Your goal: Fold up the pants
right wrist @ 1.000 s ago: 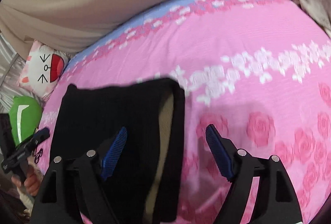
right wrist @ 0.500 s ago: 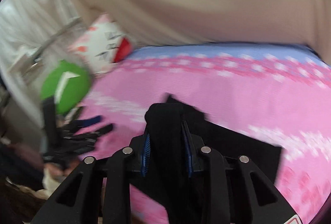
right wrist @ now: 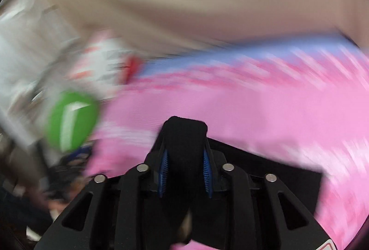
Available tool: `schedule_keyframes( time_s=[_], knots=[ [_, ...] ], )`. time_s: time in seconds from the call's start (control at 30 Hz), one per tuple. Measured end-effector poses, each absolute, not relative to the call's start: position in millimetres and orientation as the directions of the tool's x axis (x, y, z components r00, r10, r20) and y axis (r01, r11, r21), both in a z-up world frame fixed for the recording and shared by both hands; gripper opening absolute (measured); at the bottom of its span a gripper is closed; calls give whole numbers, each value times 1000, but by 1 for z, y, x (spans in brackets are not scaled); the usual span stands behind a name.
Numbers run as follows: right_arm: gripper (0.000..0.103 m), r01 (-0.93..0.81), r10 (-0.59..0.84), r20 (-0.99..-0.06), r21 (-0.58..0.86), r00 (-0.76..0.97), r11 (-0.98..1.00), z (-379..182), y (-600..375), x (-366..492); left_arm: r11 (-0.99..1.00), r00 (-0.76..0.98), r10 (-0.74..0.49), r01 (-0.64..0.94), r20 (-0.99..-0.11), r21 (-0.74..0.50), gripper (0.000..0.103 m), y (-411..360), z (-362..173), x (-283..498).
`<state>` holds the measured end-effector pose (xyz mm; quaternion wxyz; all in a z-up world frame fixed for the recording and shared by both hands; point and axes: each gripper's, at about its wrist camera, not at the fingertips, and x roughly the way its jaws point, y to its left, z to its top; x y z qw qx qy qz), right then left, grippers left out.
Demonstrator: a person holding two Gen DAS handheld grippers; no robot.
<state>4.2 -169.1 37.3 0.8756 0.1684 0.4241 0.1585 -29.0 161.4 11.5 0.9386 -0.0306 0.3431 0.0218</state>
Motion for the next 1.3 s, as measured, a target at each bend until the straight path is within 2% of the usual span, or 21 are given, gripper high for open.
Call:
schedule_keyframes(
  time_s=[0.07, 0.1, 0.2, 0.27, 0.3, 0.33, 0.43, 0.67, 0.8, 0.83, 0.87, 0.9, 0.93, 1.07, 1.13, 1.2, 1.27, 1.3],
  knots=[
    [23, 22, 344, -749, 431, 566, 902, -13, -231, -1, 998, 734, -46, 3, -677, -64, 79, 134, -1, -20],
    [22, 50, 353, -757, 452, 550, 891, -29, -247, 2, 996, 719, -83, 39, -690, -79, 79, 121, -6, -17],
    [34, 107, 391, -749, 519, 534, 848, -65, -279, 2, 988, 686, -157, 114, -710, -107, 79, 79, -14, -13],
    [49, 83, 440, -705, 574, 557, 815, -66, -283, -7, 986, 678, -160, 140, -717, -87, 79, 55, -16, -14],
    [61, 52, 451, -688, 577, 569, 815, -63, -282, -17, 986, 678, -157, 151, -718, -73, 79, 44, -16, -16],
    [66, 30, 450, -685, 566, 573, 824, -62, -280, -27, 983, 672, -162, 172, -722, -61, 79, 35, -17, -17],
    [67, -29, 500, -671, 582, 548, 813, -73, -277, -57, 979, 655, -172, 199, -736, -52, 81, 20, -25, -11],
    [67, -143, 571, -593, 612, 567, 778, -67, -256, -83, 979, 634, -173, 196, -753, -60, 81, 0, -34, 3],
    [67, -140, 603, -621, 630, 500, 764, -84, -248, -55, 983, 642, -153, 178, -751, -48, 84, 3, -34, 3],
    [63, -139, 605, -621, 631, 498, 763, -88, -246, -50, 984, 642, -151, 173, -752, -49, 84, 5, -34, 3],
    [50, -159, 610, -615, 627, 500, 762, -89, -239, -45, 985, 642, -147, 165, -753, -51, 84, 7, -34, 3],
    [16, -208, 654, -592, 646, 471, 735, -85, -227, -39, 986, 641, -144, 160, -754, -52, 84, 9, -34, 4],
    [15, -217, 684, -574, 672, 450, 708, -79, -219, -34, 987, 641, -140, 153, -755, -53, 84, 10, -33, 4],
    [14, -310, 599, -594, 521, 537, 795, -14, -197, -46, 987, 656, -139, 149, -742, -53, 84, 13, -26, 1],
    [14, -306, 504, -618, 404, 603, 862, 16, -198, -63, 986, 661, -146, 155, -736, -57, 85, 13, -25, 0],
    [15, -234, 359, -692, 272, 626, 933, 11, -206, -70, 985, 644, -154, 163, -749, -63, 86, 9, -34, 3],
    [20, -120, 228, -788, 195, 571, 973, -26, -221, -63, 984, 616, -157, 166, -772, -67, 86, 5, -48, 7],
    [28, -78, 203, -837, 190, 509, 979, -56, -230, -54, 983, 603, -160, 167, -781, -72, 86, 2, -53, 8]
  ],
)
